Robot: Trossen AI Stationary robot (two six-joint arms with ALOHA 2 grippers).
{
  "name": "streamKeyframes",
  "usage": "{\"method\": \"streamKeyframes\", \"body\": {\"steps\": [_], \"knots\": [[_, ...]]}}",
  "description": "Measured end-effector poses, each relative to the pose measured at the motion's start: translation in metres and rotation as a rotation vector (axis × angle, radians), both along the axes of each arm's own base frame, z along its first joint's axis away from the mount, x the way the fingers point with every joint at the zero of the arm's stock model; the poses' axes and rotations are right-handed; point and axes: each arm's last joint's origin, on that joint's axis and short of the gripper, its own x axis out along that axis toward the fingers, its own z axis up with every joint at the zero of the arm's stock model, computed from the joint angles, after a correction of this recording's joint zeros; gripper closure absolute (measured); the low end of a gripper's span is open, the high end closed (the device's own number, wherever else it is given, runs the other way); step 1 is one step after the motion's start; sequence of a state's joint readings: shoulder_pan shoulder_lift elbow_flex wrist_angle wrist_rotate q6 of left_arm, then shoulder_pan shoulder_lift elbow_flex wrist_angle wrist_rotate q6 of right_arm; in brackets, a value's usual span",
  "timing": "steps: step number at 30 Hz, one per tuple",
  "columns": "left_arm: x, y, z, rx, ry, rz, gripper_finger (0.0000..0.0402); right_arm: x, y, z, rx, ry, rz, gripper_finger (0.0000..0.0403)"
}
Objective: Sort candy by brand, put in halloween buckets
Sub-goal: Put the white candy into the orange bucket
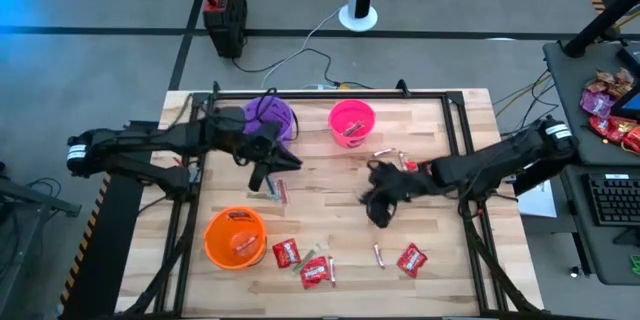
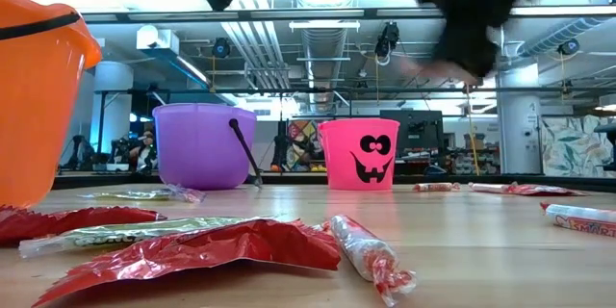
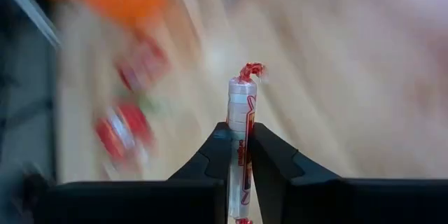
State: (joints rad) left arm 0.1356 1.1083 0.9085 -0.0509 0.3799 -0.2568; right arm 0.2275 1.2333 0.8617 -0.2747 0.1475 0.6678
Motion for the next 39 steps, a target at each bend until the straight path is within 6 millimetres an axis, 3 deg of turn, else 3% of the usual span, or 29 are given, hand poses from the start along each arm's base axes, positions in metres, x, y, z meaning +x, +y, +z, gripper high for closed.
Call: {"method": "streamKeyframes", "body": {"steps": [4,9,13,18,24,31,39], "knots": [[0.012,0.0,-0.009,-0.076,-0.078,0.014,0.0328,0.026,-0.014,0.034,-0.089,-0.169,0.012,0.0375],[0.025,-0.002,-0.019,-0.099,-0.077,0.007,0.0276,0.055,-0.024,0.064,-0.216,-0.245,0.061,0.0375],[0.028,-0.003,-0.018,-0.094,-0.102,-0.001,0.024,0.072,-0.031,0.079,-0.253,-0.281,0.091,0.0375],[0.027,-0.002,-0.017,-0.065,-0.108,0.035,0.0214,0.078,-0.033,0.09,-0.292,-0.311,0.126,0.0375],[0.028,0.001,-0.018,-0.045,-0.106,0.144,0.021,0.077,-0.035,0.098,-0.326,-0.346,0.131,0.0375],[0.028,0.0,-0.016,-0.047,-0.128,0.112,0.0212,0.08,-0.039,0.1,-0.345,-0.379,0.125,0.0375],[0.036,0.0,-0.016,-0.047,-0.185,0.109,0.0262,0.08,-0.04,0.101,-0.368,-0.393,0.125,0.0375]]}}
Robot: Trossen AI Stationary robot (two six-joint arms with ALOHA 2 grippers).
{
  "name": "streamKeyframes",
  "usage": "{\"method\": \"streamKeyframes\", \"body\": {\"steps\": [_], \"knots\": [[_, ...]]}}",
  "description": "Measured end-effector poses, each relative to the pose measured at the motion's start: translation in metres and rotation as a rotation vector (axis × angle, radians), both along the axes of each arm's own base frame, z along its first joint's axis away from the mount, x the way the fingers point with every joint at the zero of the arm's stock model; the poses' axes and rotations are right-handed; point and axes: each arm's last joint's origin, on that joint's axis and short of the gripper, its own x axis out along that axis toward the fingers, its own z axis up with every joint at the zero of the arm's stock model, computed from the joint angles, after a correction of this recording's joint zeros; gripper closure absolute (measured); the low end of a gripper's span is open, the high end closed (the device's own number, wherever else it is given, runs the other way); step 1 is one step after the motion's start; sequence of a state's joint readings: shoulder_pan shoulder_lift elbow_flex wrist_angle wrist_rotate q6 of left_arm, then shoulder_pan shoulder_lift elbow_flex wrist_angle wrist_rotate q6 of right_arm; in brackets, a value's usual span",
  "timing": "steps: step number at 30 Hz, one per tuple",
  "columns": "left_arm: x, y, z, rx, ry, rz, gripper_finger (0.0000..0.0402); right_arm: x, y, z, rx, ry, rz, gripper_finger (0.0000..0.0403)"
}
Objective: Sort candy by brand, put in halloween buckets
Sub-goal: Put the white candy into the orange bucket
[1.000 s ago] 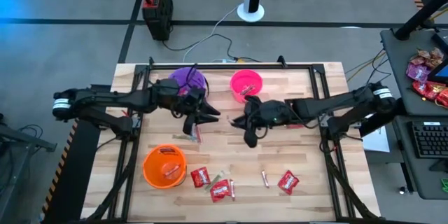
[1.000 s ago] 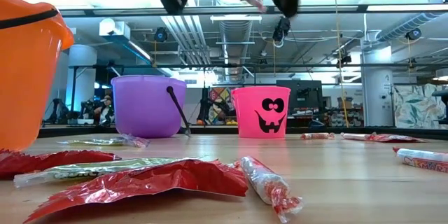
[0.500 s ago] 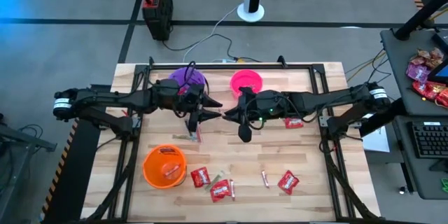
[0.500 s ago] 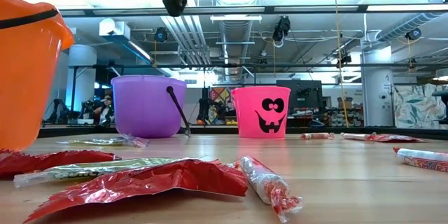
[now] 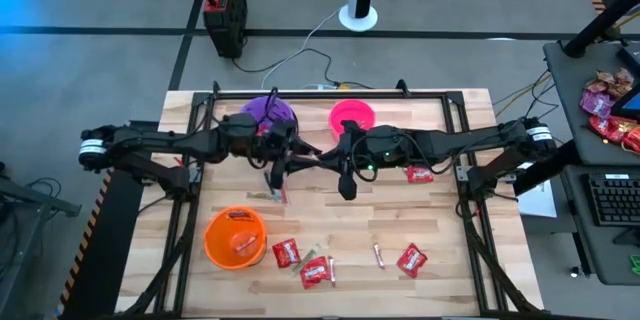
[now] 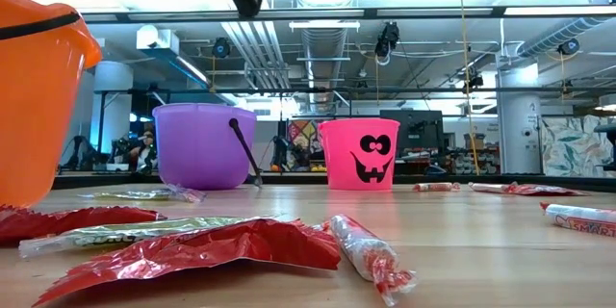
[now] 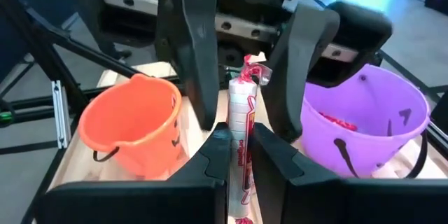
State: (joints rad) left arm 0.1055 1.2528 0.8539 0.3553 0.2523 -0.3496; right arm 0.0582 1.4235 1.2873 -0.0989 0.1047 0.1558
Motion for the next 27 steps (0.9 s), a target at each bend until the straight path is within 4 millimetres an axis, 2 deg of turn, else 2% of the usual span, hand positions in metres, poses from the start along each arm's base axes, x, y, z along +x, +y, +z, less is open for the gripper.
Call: {"method": "streamKeyframes", "body": {"steps": [9,13,20,24,27], "knots": [[0.004,0.001,-0.003,-0.026,-0.004,-0.002,0.0377,0.0,0.0,-0.002,-0.009,0.011,-0.005,0.0373],[0.004,0.0,-0.002,-0.043,-0.002,-0.007,0.0378,0.0,0.0,-0.002,0.025,0.016,-0.014,0.0343],[-0.003,0.0,0.003,-0.08,0.005,-0.014,0.0378,-0.002,-0.004,-0.006,0.083,0.058,-0.036,0.0259],[-0.015,-0.002,0.013,-0.096,0.152,-0.018,0.0378,-0.004,-0.006,-0.005,0.085,0.069,-0.048,0.0222],[-0.033,-0.007,0.031,-0.08,0.336,-0.053,0.0378,-0.008,-0.008,-0.003,0.086,0.072,-0.056,0.0204]]}}
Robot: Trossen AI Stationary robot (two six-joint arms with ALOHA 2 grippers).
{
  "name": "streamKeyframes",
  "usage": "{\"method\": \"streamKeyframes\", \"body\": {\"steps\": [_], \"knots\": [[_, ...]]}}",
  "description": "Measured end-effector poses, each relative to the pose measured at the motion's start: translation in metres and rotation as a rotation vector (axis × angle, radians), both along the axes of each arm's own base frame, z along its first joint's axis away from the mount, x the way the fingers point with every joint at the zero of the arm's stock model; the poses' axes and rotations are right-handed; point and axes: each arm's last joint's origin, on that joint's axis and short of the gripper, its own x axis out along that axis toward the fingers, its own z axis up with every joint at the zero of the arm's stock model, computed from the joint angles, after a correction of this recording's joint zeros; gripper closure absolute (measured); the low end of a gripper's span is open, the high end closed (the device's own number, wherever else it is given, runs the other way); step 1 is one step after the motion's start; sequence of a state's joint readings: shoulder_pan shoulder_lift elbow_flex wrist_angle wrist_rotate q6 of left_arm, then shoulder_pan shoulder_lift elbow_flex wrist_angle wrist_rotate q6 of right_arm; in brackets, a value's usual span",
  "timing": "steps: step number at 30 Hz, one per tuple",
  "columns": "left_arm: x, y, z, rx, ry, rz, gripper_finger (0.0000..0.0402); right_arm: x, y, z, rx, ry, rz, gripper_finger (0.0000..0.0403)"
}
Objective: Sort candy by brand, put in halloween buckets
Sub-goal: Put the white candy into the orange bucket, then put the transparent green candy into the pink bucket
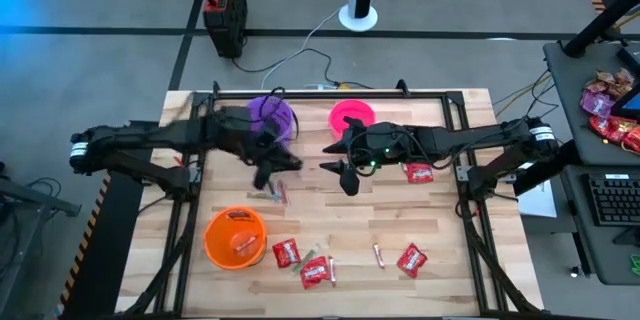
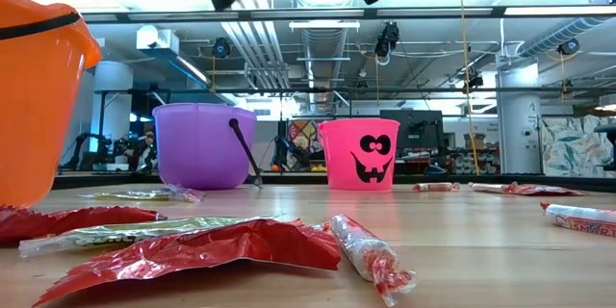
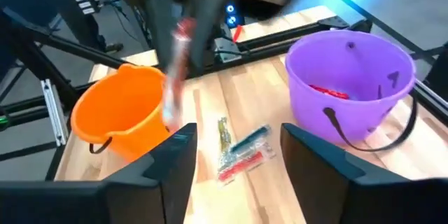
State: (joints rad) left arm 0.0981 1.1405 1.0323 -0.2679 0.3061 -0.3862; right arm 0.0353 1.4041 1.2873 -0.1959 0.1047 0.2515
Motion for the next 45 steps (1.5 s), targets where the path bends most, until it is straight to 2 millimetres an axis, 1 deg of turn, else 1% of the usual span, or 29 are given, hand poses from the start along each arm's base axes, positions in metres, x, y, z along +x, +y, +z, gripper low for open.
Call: {"method": "streamKeyframes", "body": {"steps": [3,7,9,11,14,17,20,24,29,32,40,43,45], "knots": [[-0.026,-0.012,0.02,-0.013,0.246,-0.046,0.0378,-0.003,-0.003,-0.001,-0.001,0.03,-0.009,0.0194],[-0.062,-0.038,0.037,-0.045,0.561,-0.119,0.0378,-0.006,-0.008,-0.006,-0.003,0.098,-0.023,0.0191],[-0.074,-0.053,0.039,-0.046,0.654,-0.14,0.0378,-0.008,-0.01,-0.009,-0.007,0.124,-0.027,0.0192],[-0.079,-0.069,0.038,-0.046,0.683,-0.17,0.0378,-0.009,-0.012,-0.011,-0.011,0.145,-0.03,0.0192],[-0.081,-0.093,0.028,-0.019,0.707,-0.19,0.0378,-0.009,-0.013,-0.012,-0.014,0.16,-0.033,0.0193],[-0.078,-0.114,0.008,0.033,0.731,-0.202,0.0378,-0.009,-0.015,-0.012,-0.015,0.16,-0.035,0.0193],[-0.071,-0.126,-0.013,0.038,0.732,-0.212,0.0377,-0.009,-0.017,-0.012,-0.021,0.162,-0.037,0.0193],[-0.063,-0.131,-0.043,0.021,0.77,-0.195,0.037,-0.01,-0.02,-0.013,-0.019,0.171,-0.041,0.0193],[-0.062,-0.131,-0.064,0.024,0.835,-0.156,0.0363,-0.012,-0.022,-0.016,-0.015,0.213,-0.045,0.0193],[-0.062,-0.132,-0.065,0.026,0.834,-0.159,0.0344,-0.014,-0.023,-0.019,-0.008,0.249,-0.051,0.0193],[-0.062,-0.131,-0.067,0.024,0.846,-0.147,0.0277,-0.017,-0.022,-0.023,0.039,0.292,-0.055,0.0193],[-0.062,-0.131,-0.066,0.018,0.843,-0.143,0.026,-0.017,-0.022,-0.023,0.069,0.3,-0.068,0.0193],[-0.062,-0.131,-0.061,0.018,0.831,-0.145,0.0253,-0.018,-0.021,-0.024,0.097,0.308,-0.045,0.0193]]}}
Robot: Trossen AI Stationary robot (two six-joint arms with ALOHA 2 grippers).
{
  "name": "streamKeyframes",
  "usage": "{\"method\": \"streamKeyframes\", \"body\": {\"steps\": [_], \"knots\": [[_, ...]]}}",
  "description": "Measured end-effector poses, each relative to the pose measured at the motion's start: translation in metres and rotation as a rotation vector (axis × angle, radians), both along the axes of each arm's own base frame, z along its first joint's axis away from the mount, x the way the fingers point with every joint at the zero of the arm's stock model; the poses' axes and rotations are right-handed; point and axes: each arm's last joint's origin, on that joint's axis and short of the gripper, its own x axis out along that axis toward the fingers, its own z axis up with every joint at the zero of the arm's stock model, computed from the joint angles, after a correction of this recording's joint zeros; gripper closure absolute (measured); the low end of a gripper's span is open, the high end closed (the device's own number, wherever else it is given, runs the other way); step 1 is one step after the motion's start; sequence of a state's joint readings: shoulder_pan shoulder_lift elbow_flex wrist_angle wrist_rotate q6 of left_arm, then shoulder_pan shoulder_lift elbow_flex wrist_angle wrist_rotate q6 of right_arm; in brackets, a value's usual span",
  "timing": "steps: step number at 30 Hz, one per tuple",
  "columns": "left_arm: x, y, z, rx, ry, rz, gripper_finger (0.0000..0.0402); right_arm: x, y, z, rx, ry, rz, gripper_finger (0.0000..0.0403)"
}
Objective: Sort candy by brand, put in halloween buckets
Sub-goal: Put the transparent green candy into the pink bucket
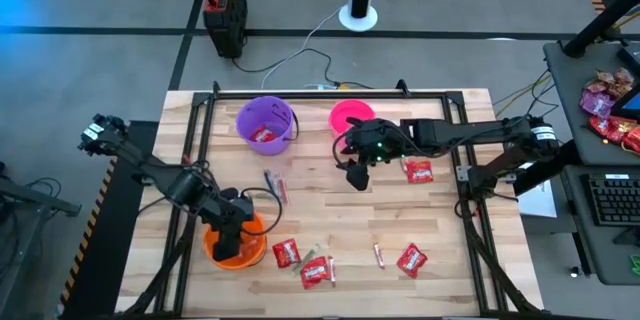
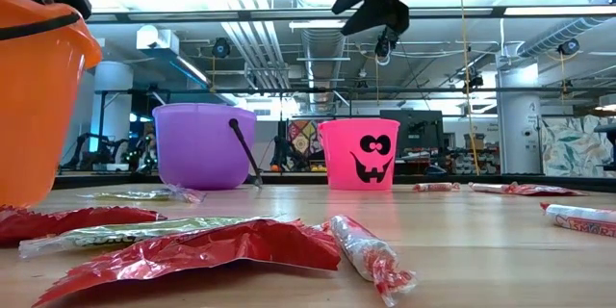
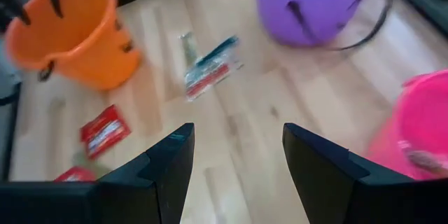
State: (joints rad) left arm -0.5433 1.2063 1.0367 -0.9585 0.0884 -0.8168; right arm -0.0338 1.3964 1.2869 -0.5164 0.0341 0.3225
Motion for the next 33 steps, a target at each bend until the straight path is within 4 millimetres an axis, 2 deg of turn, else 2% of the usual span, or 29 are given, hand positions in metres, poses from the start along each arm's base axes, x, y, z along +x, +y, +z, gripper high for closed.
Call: {"method": "streamKeyframes", "body": {"steps": [3,6,11,15,20,23,29,33], "knots": [[0.002,0.001,0.019,0.012,-0.086,-0.014,0.025,0.001,0.008,-0.002,0.036,0.006,0.108,0.0193],[0.002,0.006,0.042,0.133,-0.197,-0.014,0.0251,0.007,0.021,-0.011,-0.016,0.03,0.23,0.0193],[-0.007,0.024,0.076,0.417,-0.327,0.057,0.0258,0.029,0.05,-0.041,-0.116,0.062,0.436,0.0193],[-0.016,0.036,0.094,0.545,-0.434,0.144,0.0261,0.049,0.074,-0.073,-0.159,0.072,0.536,0.0193],[-0.031,0.049,0.109,0.666,-0.539,0.208,0.0261,0.075,0.095,-0.111,-0.173,0.031,0.568,0.0193],[-0.038,0.054,0.118,0.698,-0.601,0.248,0.0261,0.083,0.11,-0.136,-0.161,0.065,0.595,0.0193],[-0.048,0.06,0.125,0.673,-0.649,0.276,0.0261,0.095,0.147,-0.162,-0.178,0.096,0.687,0.0193],[-0.048,0.061,0.124,0.673,-0.649,0.275,0.0261,0.107,0.155,-0.179,-0.146,0.125,0.67,0.0193]]}}
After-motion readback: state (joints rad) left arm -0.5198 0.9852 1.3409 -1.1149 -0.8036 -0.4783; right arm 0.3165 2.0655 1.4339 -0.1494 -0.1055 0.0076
